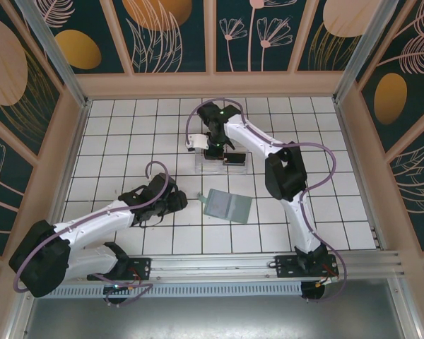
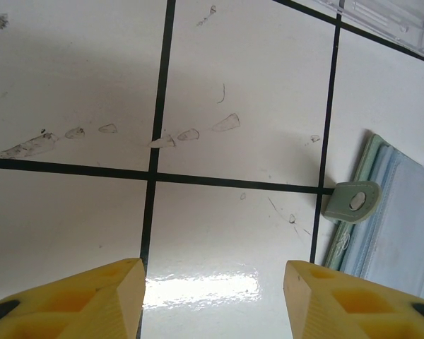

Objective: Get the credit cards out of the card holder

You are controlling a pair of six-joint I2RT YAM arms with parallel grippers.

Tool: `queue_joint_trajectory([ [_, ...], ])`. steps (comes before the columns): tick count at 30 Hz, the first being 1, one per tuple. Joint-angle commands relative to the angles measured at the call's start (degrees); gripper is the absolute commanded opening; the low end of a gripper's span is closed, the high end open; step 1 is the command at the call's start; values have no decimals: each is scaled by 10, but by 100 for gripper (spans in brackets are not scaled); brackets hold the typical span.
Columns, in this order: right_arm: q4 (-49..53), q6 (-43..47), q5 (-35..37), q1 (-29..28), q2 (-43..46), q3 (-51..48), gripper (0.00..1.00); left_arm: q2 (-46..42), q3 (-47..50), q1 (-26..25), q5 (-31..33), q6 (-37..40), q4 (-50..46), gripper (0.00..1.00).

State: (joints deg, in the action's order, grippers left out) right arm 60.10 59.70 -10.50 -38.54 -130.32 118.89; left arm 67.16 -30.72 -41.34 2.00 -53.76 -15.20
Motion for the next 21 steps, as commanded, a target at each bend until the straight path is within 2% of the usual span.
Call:
queue_joint_trajectory([
  [1, 23, 3, -2, -8, -17, 13, 0, -10, 7, 3, 6, -9, -6, 55],
  [2, 21, 1, 1, -9, -17, 15, 0, -10, 7, 4, 6, -9, -6, 55],
  [7, 2, -6, 24, -9, -10, 31, 20, -10, 5, 4, 6, -9, -6, 55],
  [18, -75, -20, 107, -7, 39, 9, 24, -10, 3, 3, 6, -10, -6, 55],
  [21, -87, -29, 108, -8, 57, -5, 24, -10, 1, 3, 4, -10, -6, 55],
])
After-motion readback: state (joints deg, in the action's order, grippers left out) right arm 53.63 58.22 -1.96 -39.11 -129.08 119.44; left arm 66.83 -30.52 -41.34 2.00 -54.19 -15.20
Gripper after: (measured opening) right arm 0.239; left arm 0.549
